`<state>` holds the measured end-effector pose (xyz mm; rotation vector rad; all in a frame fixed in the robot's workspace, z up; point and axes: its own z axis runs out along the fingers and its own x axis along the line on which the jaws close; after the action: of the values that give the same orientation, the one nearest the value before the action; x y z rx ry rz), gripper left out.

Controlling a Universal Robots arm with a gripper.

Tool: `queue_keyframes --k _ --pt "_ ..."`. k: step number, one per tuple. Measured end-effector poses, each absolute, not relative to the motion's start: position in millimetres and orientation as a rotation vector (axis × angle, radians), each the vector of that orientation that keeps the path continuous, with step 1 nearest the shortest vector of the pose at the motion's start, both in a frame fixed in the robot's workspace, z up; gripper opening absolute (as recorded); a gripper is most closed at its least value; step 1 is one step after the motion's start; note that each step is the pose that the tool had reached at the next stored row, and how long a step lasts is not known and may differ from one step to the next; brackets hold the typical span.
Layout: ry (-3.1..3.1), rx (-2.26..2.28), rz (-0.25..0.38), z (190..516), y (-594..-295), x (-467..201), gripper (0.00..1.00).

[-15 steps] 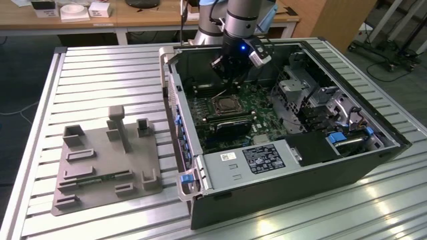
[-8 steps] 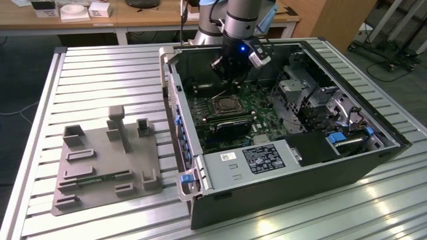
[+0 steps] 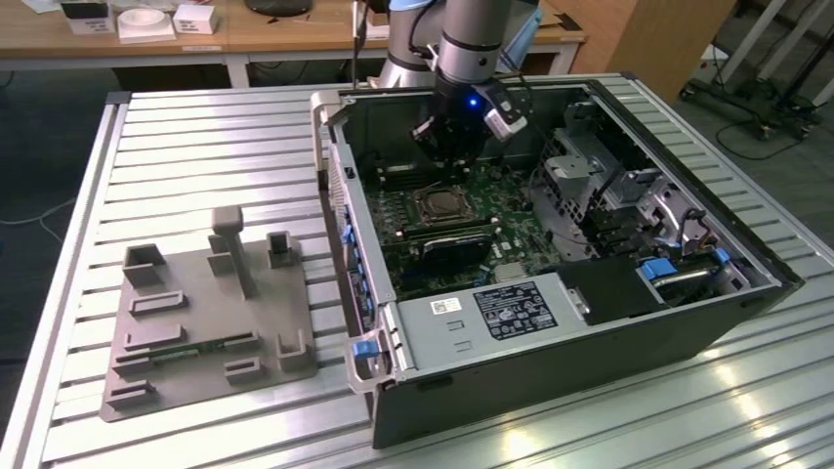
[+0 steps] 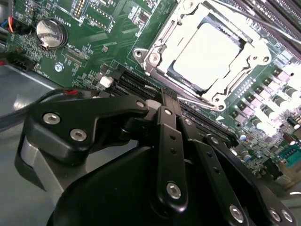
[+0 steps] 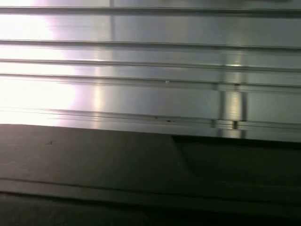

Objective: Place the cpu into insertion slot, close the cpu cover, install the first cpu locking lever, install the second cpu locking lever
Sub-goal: 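Install the first cpu locking lever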

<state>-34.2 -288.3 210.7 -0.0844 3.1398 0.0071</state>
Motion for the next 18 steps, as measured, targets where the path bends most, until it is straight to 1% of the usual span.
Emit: queue_keyframes --k 6,10,18 --pt "3.139 -0.084 0.01 206 -288 -32 0.1" --pt "3.138 -0.084 0.011 218 -288 -32 0.1" --pt "3.138 -0.083 0.01 228 -288 -32 0.1"
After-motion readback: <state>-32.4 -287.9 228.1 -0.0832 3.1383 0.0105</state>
